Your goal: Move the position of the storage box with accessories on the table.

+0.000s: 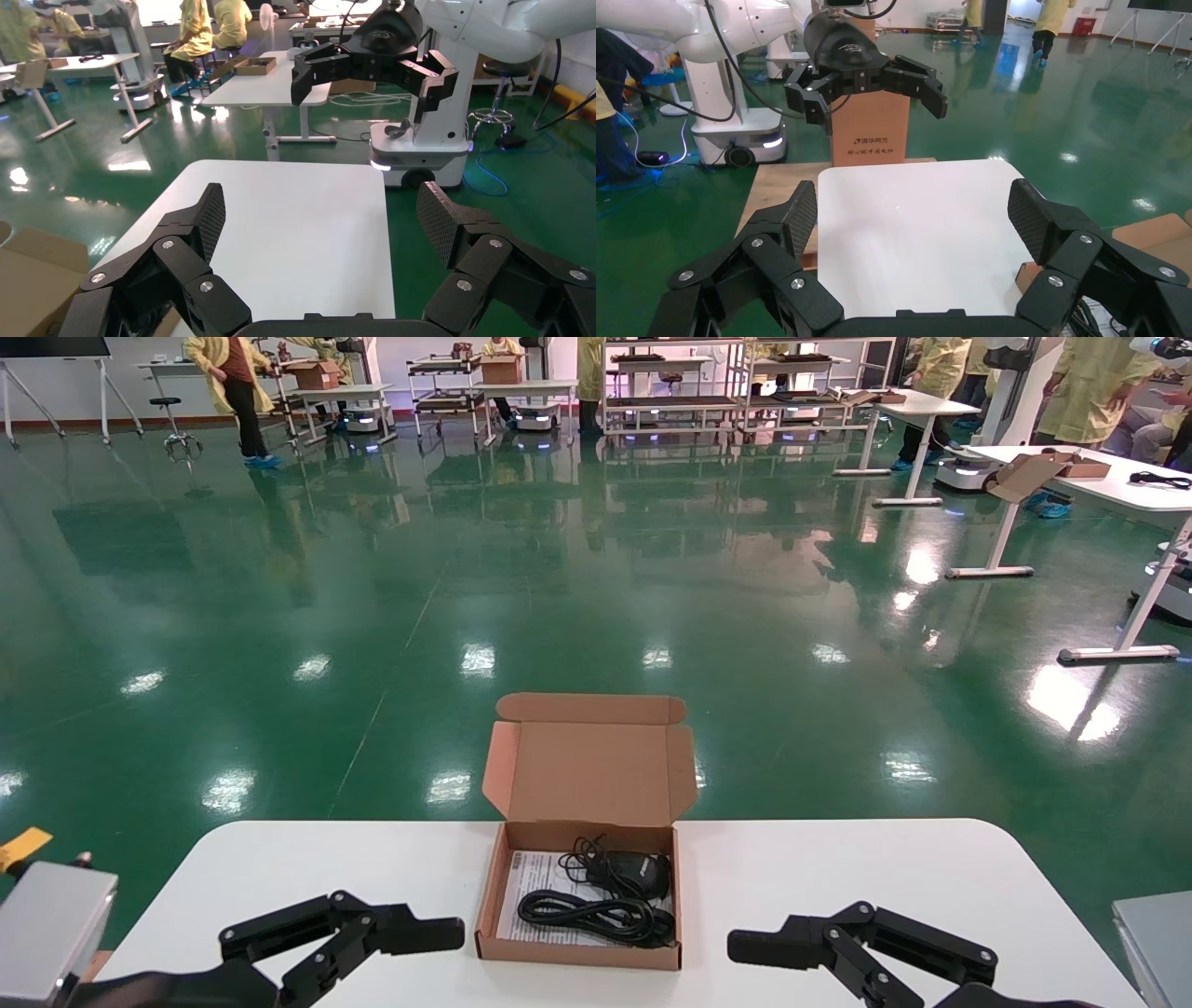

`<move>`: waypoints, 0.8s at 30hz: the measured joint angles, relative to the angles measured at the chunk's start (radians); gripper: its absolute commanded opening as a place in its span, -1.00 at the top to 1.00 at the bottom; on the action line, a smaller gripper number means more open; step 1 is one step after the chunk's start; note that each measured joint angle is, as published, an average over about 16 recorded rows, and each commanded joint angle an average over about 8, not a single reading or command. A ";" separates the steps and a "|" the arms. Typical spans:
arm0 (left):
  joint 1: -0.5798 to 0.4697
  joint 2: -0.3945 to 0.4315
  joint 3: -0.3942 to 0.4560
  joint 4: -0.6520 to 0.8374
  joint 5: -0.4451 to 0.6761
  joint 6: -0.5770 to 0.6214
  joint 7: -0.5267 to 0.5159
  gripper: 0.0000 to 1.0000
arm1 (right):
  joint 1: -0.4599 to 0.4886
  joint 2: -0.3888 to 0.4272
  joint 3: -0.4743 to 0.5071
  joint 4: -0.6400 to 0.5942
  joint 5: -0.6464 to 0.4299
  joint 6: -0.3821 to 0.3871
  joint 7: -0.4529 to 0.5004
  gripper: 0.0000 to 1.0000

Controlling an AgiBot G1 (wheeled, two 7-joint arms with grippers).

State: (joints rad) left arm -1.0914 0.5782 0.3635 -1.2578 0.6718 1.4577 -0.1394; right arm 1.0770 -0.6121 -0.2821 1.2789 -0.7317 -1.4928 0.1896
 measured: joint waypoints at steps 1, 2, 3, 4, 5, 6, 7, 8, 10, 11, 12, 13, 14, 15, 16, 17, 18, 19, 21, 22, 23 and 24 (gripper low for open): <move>0.000 0.000 0.000 0.000 0.000 0.000 0.000 -1.00 | 0.000 0.000 0.000 0.000 0.000 0.000 0.000 -1.00; 0.000 0.000 0.000 0.000 0.000 0.000 0.000 -1.00 | 0.000 0.000 0.000 0.000 0.000 0.000 0.000 -1.00; 0.000 0.000 0.000 0.000 0.000 0.000 0.000 -1.00 | 0.000 0.000 0.000 0.000 0.000 0.000 0.000 -1.00; 0.000 0.000 0.000 0.000 0.000 0.000 0.000 -1.00 | 0.000 0.000 0.000 0.000 0.000 0.000 0.000 -1.00; 0.000 0.000 0.000 0.000 0.000 0.000 0.000 -1.00 | 0.000 0.000 0.000 0.000 0.000 0.000 0.000 -1.00; 0.000 0.000 0.000 0.000 0.000 0.000 0.000 -1.00 | 0.000 0.000 0.000 0.000 0.000 0.000 0.000 -1.00; 0.000 0.000 0.000 0.000 0.000 0.000 0.000 -1.00 | 0.000 0.000 0.000 0.000 0.000 0.000 0.000 -1.00; 0.000 0.000 0.000 0.000 0.000 0.000 0.000 -1.00 | 0.000 0.000 0.000 0.000 0.000 0.000 0.000 -1.00; 0.000 0.000 0.000 0.000 0.000 0.000 0.000 -1.00 | 0.000 0.000 0.000 0.000 0.000 0.000 0.000 -1.00; 0.000 0.000 0.000 0.000 0.000 0.000 0.000 -1.00 | 0.000 0.000 0.000 0.000 0.000 0.000 0.000 -1.00; 0.000 0.000 0.000 0.000 0.000 0.000 0.000 -1.00 | 0.001 0.001 0.000 0.000 0.000 0.000 0.000 -1.00; 0.000 0.000 0.000 0.000 0.000 0.000 0.000 -1.00 | 0.003 0.002 0.001 -0.002 -0.001 -0.001 0.000 -1.00; 0.000 0.000 0.000 0.000 0.000 0.000 0.000 -1.00 | 0.007 0.003 0.001 -0.005 -0.003 -0.002 -0.001 -1.00; 0.000 0.000 0.000 0.000 0.000 0.000 0.000 -1.00 | 0.013 0.003 0.001 -0.010 -0.005 -0.005 -0.003 -1.00; 0.000 0.000 0.000 0.000 0.000 0.000 0.000 -1.00 | 0.022 0.003 0.000 -0.018 -0.009 -0.009 -0.005 -1.00; 0.000 0.000 0.000 0.000 0.000 0.000 0.000 -1.00 | 0.034 0.002 -0.001 -0.028 -0.014 -0.013 -0.008 -1.00; 0.000 0.000 0.000 0.000 0.000 0.000 0.000 -1.00 | 0.048 0.000 -0.003 -0.042 -0.020 -0.018 -0.012 -1.00; 0.000 0.000 0.000 0.000 0.000 0.000 0.000 -1.00 | 0.065 -0.002 -0.005 -0.060 -0.028 -0.022 -0.015 -1.00; 0.000 0.000 0.000 0.000 0.000 0.000 0.000 -1.00 | 0.104 -0.009 -0.011 -0.106 -0.046 -0.028 -0.022 -1.00; 0.000 0.000 0.000 0.000 0.000 0.000 0.000 -1.00 | 0.127 -0.014 -0.014 -0.134 -0.056 -0.030 -0.025 -1.00; 0.000 0.000 0.000 0.000 0.000 0.000 0.000 -1.00 | 0.152 -0.020 -0.018 -0.165 -0.067 -0.031 -0.028 -1.00; 0.000 0.000 0.000 0.000 0.000 0.000 0.000 -1.00 | 0.178 -0.028 -0.022 -0.200 -0.080 -0.031 -0.031 -1.00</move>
State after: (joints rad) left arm -1.0914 0.5782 0.3636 -1.2577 0.6717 1.4577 -0.1393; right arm 1.2550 -0.6397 -0.3043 1.0791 -0.8113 -1.5237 0.1581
